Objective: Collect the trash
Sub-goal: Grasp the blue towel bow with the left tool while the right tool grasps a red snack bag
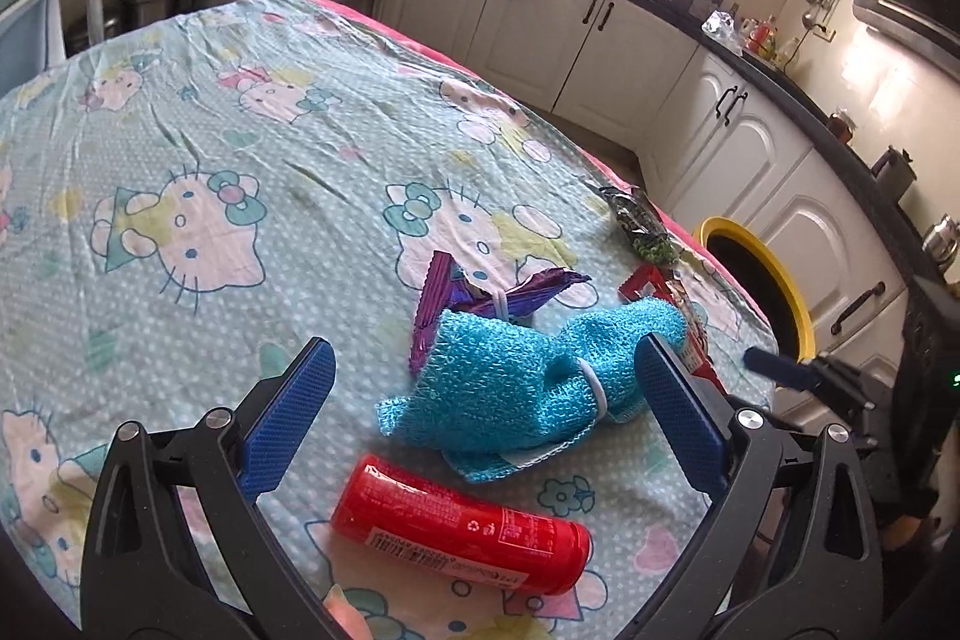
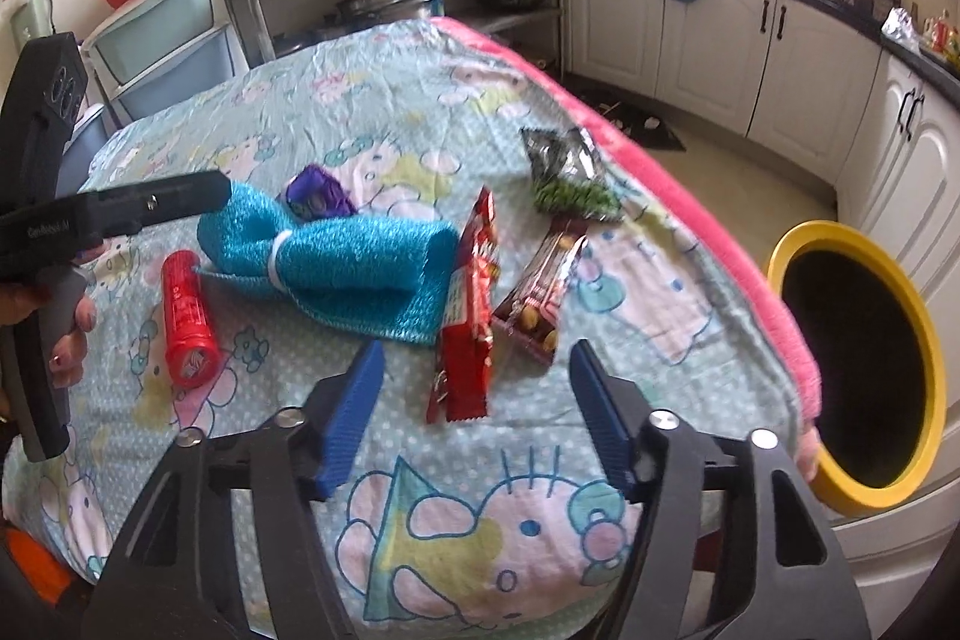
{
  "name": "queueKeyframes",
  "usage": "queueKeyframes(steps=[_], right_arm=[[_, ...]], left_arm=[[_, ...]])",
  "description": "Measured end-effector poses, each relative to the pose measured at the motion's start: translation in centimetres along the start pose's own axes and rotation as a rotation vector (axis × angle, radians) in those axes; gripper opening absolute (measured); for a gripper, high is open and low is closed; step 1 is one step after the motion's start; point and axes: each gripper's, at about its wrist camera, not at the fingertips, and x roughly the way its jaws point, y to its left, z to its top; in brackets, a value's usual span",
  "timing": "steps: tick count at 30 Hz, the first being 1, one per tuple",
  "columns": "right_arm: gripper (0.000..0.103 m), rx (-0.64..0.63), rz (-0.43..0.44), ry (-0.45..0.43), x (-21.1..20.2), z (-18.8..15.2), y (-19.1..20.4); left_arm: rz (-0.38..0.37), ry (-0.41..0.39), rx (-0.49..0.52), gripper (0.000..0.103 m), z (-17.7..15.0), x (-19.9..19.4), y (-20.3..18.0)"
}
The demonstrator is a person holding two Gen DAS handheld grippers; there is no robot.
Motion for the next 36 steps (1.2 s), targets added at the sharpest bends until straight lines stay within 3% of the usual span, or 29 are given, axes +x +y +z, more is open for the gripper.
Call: queueKeyframes(steps=[13, 20, 24, 36], right_arm=[[0.015, -0.005, 0.032, 0.064, 1.7, -0.4, -0.1], [0.005, -0.024, 0.044, 0.050, 1.1, -0.2, 0.3], [0.004, -0.025, 0.055, 0.036, 0.4, -0.1, 0.6], [0.004, -0.017, 0.093, -0.022, -2.6, 0.7, 0.7]], left_arm=[[-0.045, 0.061, -0.028, 0.054, -0.5, 1.4, 1.0], [-0.056, 0.070, -0.003, 0.011, -0.7, 1.2, 0.4], [-0.076, 0.066, 0.028, 0.006, -0.6, 0.5, -0.5], [-0.129, -0.021, 0.112, 0.005, 0.6, -3.5, -4.1]])
